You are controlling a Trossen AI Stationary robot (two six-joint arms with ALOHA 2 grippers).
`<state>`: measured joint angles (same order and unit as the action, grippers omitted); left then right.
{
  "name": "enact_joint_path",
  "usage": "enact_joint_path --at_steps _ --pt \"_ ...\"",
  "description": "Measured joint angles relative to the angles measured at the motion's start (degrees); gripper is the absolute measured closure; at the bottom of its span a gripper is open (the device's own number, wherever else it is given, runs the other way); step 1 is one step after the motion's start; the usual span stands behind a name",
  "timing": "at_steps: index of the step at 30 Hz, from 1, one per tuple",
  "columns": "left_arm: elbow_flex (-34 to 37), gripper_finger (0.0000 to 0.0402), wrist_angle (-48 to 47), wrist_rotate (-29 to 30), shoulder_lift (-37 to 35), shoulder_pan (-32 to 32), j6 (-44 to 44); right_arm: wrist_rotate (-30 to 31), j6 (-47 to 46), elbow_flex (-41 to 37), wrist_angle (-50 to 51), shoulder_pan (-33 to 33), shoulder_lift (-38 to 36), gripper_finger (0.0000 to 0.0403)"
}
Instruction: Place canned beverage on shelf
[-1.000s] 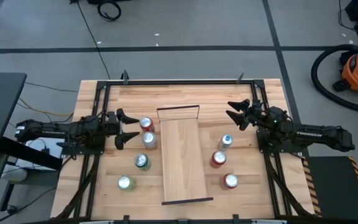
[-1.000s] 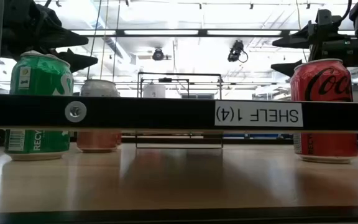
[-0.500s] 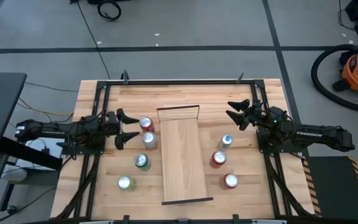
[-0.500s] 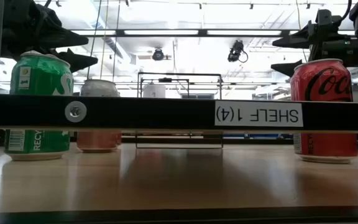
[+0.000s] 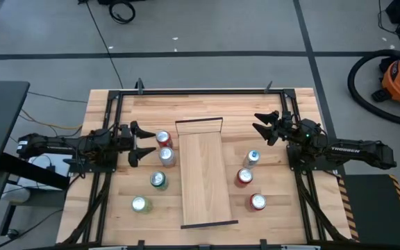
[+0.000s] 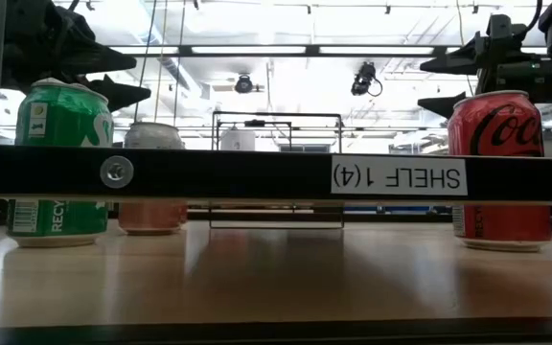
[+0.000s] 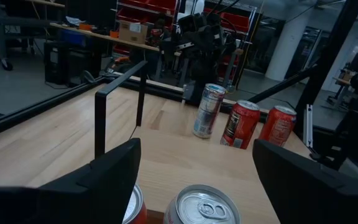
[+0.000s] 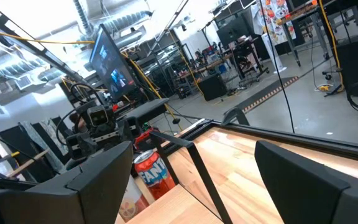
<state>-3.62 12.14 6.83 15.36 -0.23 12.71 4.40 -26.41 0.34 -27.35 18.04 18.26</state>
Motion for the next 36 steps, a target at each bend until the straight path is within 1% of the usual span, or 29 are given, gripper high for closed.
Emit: enact_joint_path --at_steps 3,5,12,15,17,19,24,27,29,32,36 --pt "0.01 0.0081 0.94 0.0 0.02 0.01 0.02 0.0 0.0 0.0 0.01 -0.02 -0.02 0.0055" --pt "0.02 0.0081 3.36 0.04 0.02 0.01 -0.01 0.01 0.0 0.01 0.02 -0.02 -0.01 0.0055" --pt "0.02 0.0081 24.21 6.45 -0.03 0.06 -6.68 0.0 0.0 0.0 0.02 -0.02 0.0 0.0055" --pt "0.02 0.0081 27.9 7.86 -0.02 0.06 -10.51 0.01 0.0 0.01 0.02 -0.02 0.0 0.0055" --pt "0.02 0.0081 28.04 8.17 -0.01 0.06 -10.46 0.01 0.0 0.01 0.01 -0.01 0.0 0.0055" --pt "0.02 0.0081 28.19 8.17 0.02 0.06 -6.98 0.0 0.0 0.0 0.02 -0.02 -0.02 0.0055" --pt "0.02 0.0081 29.57 8.17 -0.02 0.06 9.26 0.1 0.0 0.0 -0.06 -0.02 -0.02 0.0055" --pt "0.02 0.0081 29.31 8.17 0.06 0.06 14.23 1.66 -0.04 0.02 -1.17 -0.02 0.0 0.0055" --pt "0.02 0.0081 31.14 8.27 0.02 0.06 17.59 1.98 -2.2 0.01 -2.84 -0.02 0.0 0.0055" --pt "0.02 0.0081 34.14 8.56 0.0 0.06 19.04 1.35 -8.15 0.0 -6.83 -0.02 -0.01 0.0055" --pt "0.02 0.0081 37.6 8.57 0.02 0.06 17.7 1.24 -8.6 0.0 -9.68 -0.02 0.49 0.0055"
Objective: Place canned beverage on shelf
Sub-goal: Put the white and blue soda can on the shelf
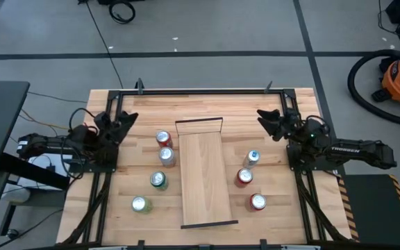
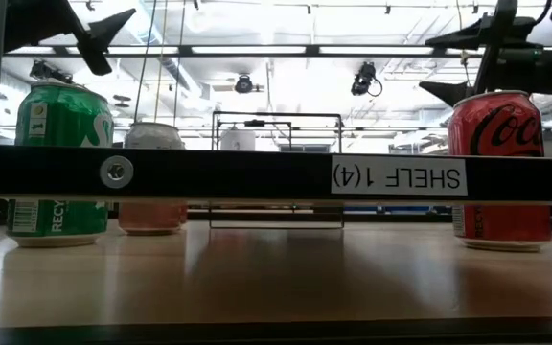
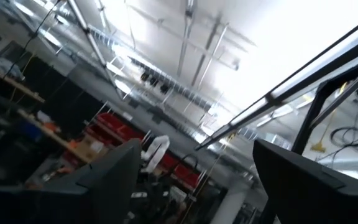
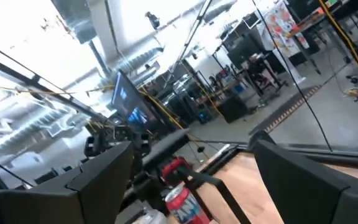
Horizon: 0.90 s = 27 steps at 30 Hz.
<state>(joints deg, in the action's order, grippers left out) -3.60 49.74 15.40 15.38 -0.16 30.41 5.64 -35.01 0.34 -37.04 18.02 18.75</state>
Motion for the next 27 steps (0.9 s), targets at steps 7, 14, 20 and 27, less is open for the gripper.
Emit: enact_joint_path --at_steps 7,14,20,27 --pt "-0.02 0.0081 1.63 0.02 0.0 0.0 -0.02 -2.31 -7.95 0.0 -6.17 -0.04 -0.01 0.0055" --pt "-0.02 0.0081 1.52 0.02 0.0 0.0 0.85 0.12 -11.29 0.02 -8.94 -0.04 -0.01 0.0055" --pt "-0.02 0.0081 1.52 0.0 0.0 0.0 2.51 1.73 -13.58 0.01 -8.84 -0.04 -0.01 0.0055" --pt "-0.02 0.0081 1.5 0.0 0.0 0.0 3.37 5.83 -19.74 0.01 -8.73 -0.04 -0.01 0.0055"
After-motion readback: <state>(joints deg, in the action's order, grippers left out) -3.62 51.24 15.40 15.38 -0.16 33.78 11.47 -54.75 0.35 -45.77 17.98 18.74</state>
